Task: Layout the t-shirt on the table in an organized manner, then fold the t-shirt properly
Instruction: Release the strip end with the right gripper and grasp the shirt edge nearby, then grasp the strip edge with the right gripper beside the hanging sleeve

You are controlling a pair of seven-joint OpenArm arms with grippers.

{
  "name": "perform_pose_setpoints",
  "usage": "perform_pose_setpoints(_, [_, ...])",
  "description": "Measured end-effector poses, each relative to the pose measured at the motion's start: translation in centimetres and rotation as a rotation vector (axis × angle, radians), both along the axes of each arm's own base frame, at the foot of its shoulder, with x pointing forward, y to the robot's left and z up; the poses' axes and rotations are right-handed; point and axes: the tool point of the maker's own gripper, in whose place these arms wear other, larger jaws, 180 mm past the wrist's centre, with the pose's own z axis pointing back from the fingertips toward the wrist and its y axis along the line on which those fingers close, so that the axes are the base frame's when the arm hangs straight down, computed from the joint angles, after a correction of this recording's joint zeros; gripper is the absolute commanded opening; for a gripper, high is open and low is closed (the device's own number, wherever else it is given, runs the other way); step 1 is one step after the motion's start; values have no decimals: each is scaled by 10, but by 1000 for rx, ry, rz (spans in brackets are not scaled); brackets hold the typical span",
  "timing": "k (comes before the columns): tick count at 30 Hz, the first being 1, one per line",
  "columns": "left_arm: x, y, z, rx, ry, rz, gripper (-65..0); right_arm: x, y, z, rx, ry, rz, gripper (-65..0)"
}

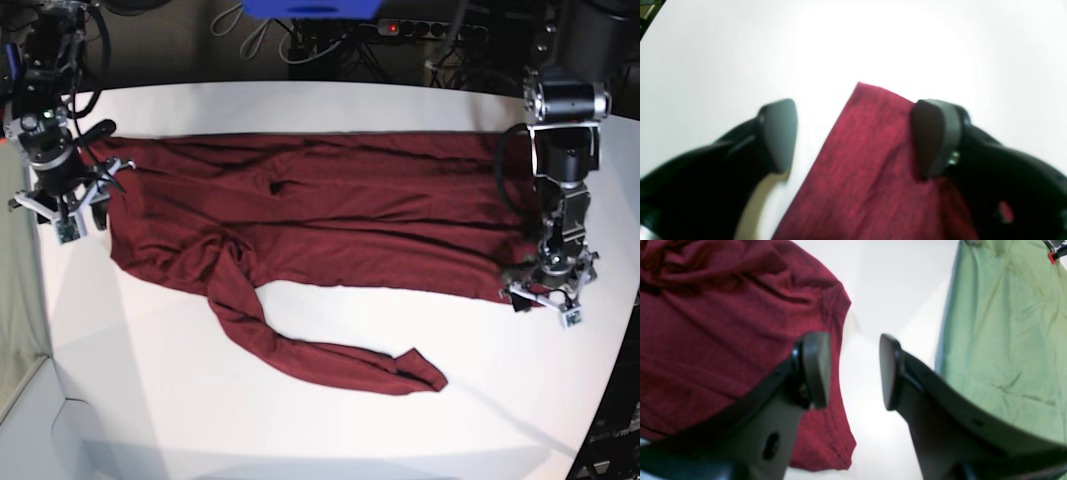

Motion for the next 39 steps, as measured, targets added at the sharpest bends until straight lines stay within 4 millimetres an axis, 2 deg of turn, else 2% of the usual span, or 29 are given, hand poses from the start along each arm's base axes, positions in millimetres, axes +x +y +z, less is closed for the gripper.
perform_pose_setpoints(4, [-1,3,-2,14,-25,1,-371,1,1,1,-3,-1,5,-398])
perform_pose_setpoints(6, [-1,3,-1,18,-32,0,-421,8,8,3,-7,-5,24,-398])
perform_pose_setpoints(10, [-1,4,-1,23,-40,0,-451,32,41,15,22,-58,112,-398])
perform_pose_setpoints(14, [-1,4,0,22,-39,1,-484,39,82,8,35,-20,221,-398])
perform_pose_setpoints(16, [-2,4,0,22,-41,2,-501,50,97,6,34,8,256,-397])
perform_pose_setpoints(20, [-2,5,0,20,-45,5,-504,72,110,-8,-10,107,326,-360])
perform_pose_setpoints(25, [-3,5,-1,21,-44,7,-505,97,93,-29,-15,206,307,-267])
perform_pose_setpoints(30, [-3,6,-1,22,-43,7,-505,123,71,-28,-2,182,284,-242])
perform_pose_setpoints(36, [-3,5,-1,20,-42,7,-505,119,53,-65,49,260,249,-243])
perform_pose_setpoints(39, [-2,5,0,17,-41,9,-505,120,48,-72,70,252,244,-244])
